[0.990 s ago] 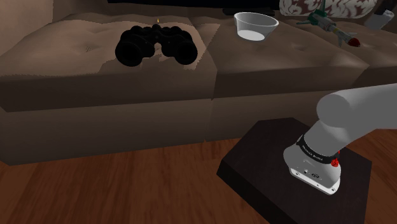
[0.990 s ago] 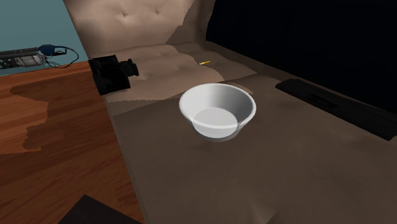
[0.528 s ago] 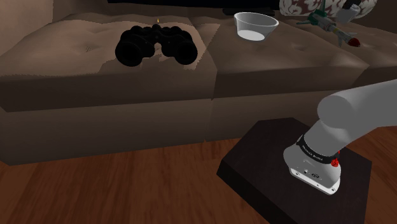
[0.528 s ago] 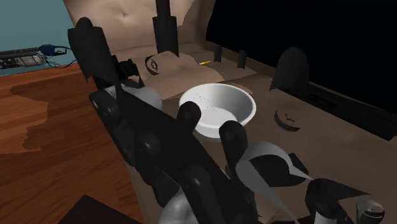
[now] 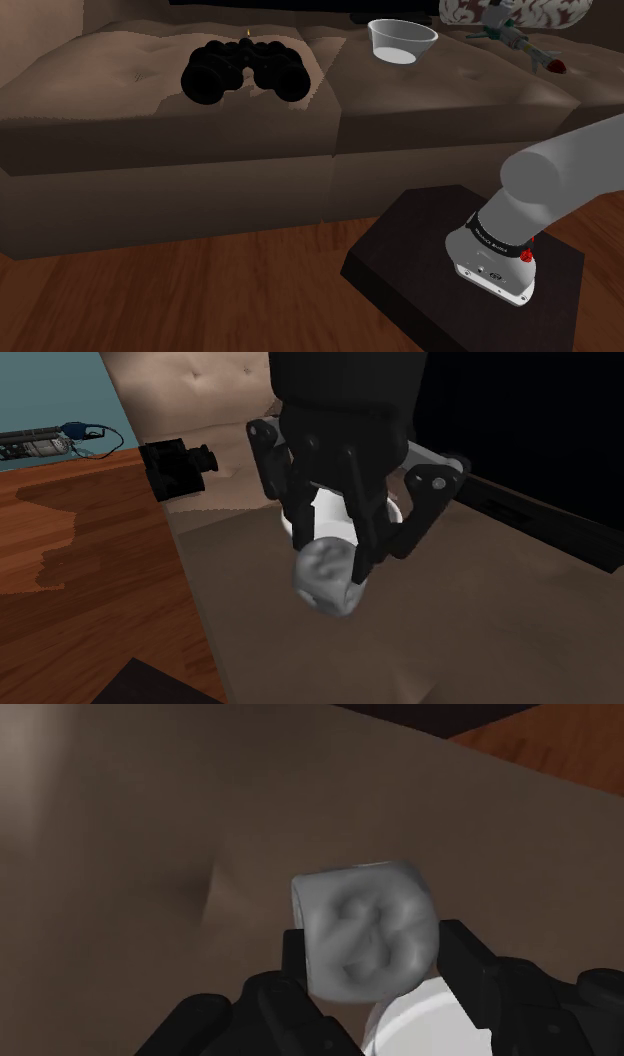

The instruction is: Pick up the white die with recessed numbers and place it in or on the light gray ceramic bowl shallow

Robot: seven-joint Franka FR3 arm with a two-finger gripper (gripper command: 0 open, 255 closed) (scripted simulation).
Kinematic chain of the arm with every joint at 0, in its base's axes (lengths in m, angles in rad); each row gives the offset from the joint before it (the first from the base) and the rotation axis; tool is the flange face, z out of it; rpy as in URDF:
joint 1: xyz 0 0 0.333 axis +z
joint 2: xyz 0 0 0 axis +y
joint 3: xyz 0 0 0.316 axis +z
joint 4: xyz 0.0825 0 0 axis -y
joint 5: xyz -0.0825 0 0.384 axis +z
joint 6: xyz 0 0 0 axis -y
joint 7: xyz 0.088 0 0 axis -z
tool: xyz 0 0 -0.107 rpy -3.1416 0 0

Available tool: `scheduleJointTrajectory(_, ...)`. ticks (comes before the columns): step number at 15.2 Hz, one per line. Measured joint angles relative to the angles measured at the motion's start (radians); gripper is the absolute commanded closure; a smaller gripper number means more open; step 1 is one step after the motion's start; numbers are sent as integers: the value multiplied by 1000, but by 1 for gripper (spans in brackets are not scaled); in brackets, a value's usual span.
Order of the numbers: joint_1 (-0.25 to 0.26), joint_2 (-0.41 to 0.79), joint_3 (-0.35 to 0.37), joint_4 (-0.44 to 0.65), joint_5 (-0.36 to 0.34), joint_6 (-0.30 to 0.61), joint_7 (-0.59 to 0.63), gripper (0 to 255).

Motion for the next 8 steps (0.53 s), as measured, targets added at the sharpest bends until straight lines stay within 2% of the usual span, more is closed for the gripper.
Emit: scheduleJointTrajectory(8, 51, 236, 82, 225, 55, 5, 126, 255)
